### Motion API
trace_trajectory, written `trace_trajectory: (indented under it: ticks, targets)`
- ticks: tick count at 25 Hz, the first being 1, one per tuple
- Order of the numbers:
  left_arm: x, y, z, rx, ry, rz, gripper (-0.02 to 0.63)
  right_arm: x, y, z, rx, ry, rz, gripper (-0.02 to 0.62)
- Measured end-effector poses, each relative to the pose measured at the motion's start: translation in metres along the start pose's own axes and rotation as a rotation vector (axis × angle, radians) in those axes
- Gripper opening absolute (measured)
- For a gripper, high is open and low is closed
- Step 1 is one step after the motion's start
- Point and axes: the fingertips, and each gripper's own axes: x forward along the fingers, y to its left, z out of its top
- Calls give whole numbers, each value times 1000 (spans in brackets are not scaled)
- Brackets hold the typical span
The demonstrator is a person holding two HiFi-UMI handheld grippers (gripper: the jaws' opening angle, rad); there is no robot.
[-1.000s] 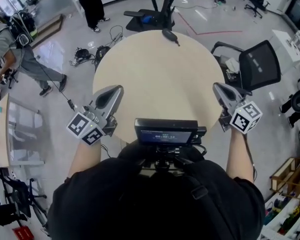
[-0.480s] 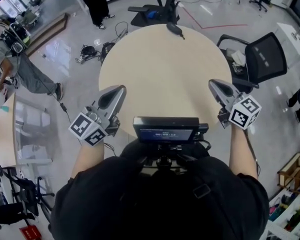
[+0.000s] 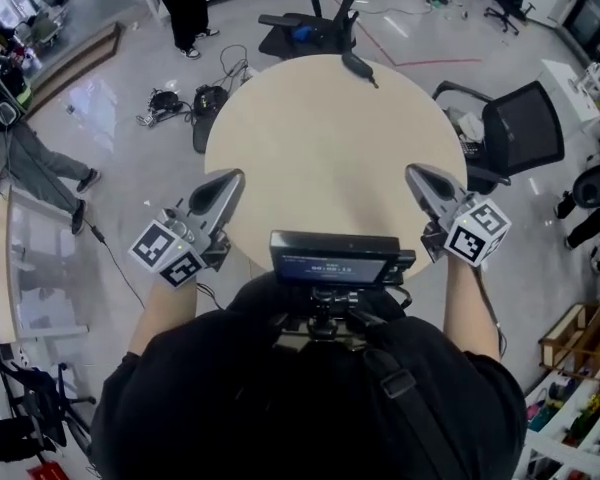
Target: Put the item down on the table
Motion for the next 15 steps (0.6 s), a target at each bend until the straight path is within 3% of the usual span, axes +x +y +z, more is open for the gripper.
trace_trajectory:
  ticks: [15]
  targets:
    - [3, 10, 4, -1, -16, -43, 2, 1, 4, 6, -22, 2, -19, 5]
